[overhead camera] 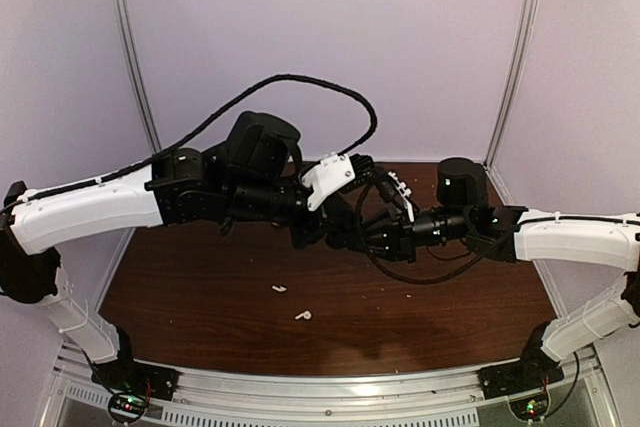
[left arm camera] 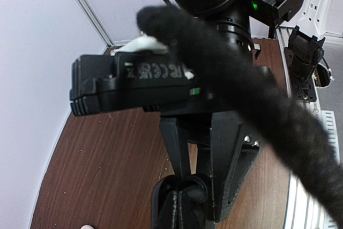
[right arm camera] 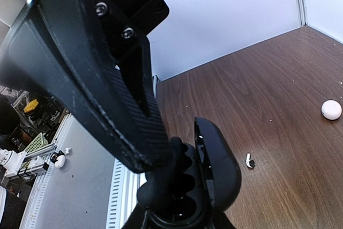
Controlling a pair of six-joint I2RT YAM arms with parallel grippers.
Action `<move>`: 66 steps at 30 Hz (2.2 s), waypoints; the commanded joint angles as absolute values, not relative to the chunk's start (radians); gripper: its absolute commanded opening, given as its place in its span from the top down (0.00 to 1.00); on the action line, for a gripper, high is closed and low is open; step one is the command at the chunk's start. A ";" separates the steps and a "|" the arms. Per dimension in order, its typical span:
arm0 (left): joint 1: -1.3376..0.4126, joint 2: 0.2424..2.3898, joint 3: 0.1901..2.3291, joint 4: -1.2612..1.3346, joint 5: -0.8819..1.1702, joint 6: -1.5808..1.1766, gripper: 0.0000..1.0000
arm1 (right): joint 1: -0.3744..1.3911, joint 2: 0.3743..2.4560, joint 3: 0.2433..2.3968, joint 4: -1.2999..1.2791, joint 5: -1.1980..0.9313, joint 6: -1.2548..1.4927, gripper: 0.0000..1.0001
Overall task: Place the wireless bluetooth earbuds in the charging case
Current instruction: Insert the right earbud into the right side groove of the charging case.
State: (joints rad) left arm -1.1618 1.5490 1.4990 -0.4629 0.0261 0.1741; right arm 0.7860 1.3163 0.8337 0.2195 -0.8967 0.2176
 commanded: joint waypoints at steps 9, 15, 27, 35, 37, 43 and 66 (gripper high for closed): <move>-1.193 1.538 1.470 -0.428 -0.001 0.177 1.00 | 0.788 1.280 0.841 0.291 -0.930 0.214 1.00; -1.193 1.533 1.466 -0.429 -0.042 0.175 1.00 | 0.788 1.273 0.829 0.310 -0.946 0.231 1.00; -1.193 1.536 1.487 -0.430 -0.093 0.174 1.00 | 0.788 1.291 0.836 0.312 -0.925 0.254 1.00; -1.205 1.503 1.462 -0.386 -0.016 0.212 1.00 | 0.787 1.302 0.839 0.306 -0.930 0.262 1.00; -1.209 1.499 1.460 -0.386 0.000 0.217 1.00 | 0.787 1.304 0.839 0.311 -0.930 0.266 1.00; -1.209 1.483 1.445 -0.379 0.053 0.246 1.00 | 0.785 1.305 0.839 0.314 -0.928 0.263 1.00; -1.210 1.503 1.429 -0.422 0.063 0.234 1.00 | 0.787 1.269 0.871 0.238 -0.950 0.110 1.00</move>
